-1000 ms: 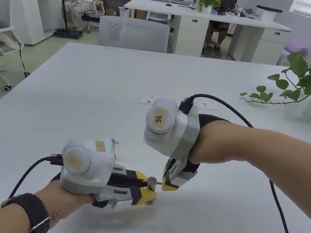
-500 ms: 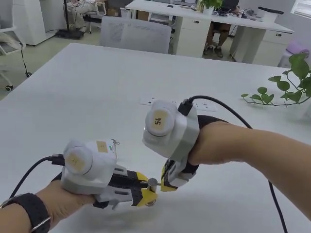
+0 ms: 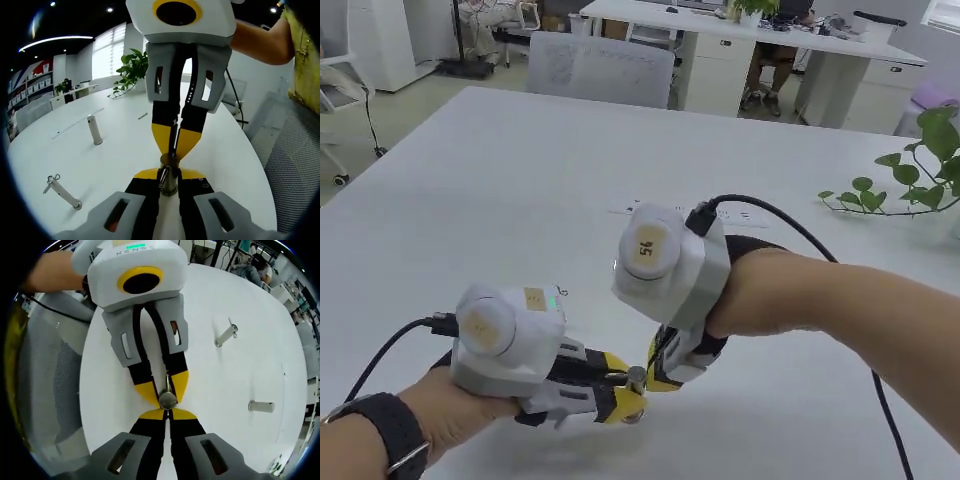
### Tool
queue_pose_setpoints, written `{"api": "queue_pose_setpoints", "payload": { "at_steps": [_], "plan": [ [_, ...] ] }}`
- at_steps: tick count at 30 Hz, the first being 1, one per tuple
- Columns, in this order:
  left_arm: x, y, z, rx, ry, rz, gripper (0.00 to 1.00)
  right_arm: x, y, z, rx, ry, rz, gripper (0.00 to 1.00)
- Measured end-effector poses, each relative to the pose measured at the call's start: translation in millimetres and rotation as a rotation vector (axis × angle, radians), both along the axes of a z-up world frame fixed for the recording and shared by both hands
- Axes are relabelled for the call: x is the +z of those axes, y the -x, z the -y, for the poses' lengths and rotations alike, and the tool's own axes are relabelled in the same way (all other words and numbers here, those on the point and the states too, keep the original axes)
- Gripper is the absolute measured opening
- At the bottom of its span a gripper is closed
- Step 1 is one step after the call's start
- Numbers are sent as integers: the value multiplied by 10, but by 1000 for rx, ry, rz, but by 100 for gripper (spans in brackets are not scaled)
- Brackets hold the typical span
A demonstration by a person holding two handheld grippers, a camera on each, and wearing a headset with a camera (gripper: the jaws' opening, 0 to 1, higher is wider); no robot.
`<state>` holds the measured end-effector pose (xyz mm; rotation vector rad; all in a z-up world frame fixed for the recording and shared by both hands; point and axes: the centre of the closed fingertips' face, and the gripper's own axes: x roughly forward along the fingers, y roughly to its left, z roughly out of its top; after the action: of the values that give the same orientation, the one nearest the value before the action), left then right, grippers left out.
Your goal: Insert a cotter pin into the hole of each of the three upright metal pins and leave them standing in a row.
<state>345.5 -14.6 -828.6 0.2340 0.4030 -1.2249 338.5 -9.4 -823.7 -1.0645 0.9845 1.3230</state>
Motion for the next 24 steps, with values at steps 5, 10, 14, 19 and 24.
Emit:
{"api": "queue_pose_setpoints", "payload": {
  "at_steps": [5,10,14,19,24],
  "plan": [
    [4,4,-1,-1,2,-1,11,-4,3,-3,8,-2,0,3],
    [4,4,-1,-1,4,-2,11,-6,4,-10,15,-8,-4,4],
    [5,4,5,-2,5,-3,11,-8,6,-33,17,-22,-10,9],
    [4,-3,8,-1,6,-5,11,2,5,-65,14,-36,-10,13],
    [7,-8,15,-2,10,-3,11,37,2,-67,12,-59,-8,17]
  ]
}}
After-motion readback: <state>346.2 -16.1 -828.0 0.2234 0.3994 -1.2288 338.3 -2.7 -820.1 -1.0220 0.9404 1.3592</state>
